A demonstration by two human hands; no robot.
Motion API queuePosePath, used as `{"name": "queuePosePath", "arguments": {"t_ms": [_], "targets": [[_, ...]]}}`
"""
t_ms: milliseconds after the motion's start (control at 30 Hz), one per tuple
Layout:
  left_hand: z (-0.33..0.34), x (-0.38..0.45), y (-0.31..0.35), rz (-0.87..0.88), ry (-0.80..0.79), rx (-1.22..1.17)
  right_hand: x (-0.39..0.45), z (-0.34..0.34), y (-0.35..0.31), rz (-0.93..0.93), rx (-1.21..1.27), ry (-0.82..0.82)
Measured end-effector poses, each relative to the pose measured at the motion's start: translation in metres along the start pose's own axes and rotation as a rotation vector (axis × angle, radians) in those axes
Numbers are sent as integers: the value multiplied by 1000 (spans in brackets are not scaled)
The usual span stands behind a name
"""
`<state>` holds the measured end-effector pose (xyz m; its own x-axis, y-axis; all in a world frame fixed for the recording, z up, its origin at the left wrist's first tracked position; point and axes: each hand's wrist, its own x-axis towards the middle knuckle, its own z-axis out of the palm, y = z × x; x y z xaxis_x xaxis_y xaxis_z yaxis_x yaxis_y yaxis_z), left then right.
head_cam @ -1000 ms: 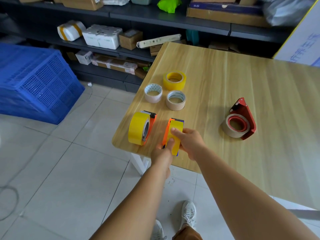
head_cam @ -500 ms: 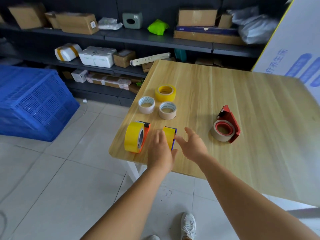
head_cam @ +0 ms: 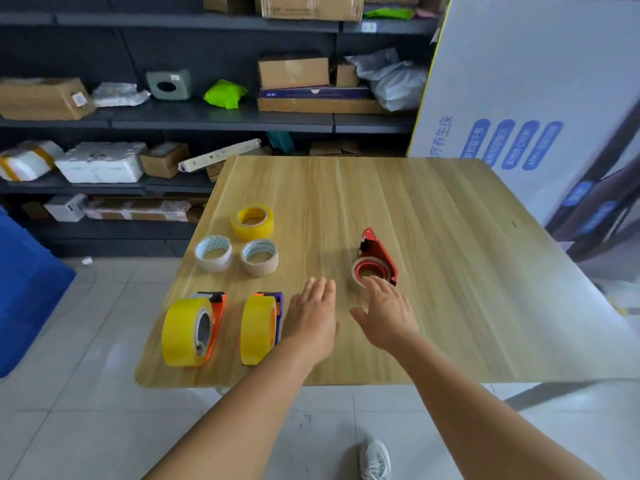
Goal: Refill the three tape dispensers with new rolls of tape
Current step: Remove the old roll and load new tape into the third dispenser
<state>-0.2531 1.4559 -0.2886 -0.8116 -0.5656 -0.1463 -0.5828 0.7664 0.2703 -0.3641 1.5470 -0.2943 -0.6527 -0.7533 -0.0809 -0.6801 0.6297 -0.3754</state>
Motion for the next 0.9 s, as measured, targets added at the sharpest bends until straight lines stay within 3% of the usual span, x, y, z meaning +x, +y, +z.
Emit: {"name": "queuePosePath", "arguments": {"t_ms": [267,567,900], "targets": [[20,70,36,31,-104,18,55,-14,54,17,-18,-52],[43,144,53,-9,-232,57,129,-15,98,-231,-128,-231],[50,169,54,-236,-123,-104,158,-19,118,-289,-111,-228]]}}
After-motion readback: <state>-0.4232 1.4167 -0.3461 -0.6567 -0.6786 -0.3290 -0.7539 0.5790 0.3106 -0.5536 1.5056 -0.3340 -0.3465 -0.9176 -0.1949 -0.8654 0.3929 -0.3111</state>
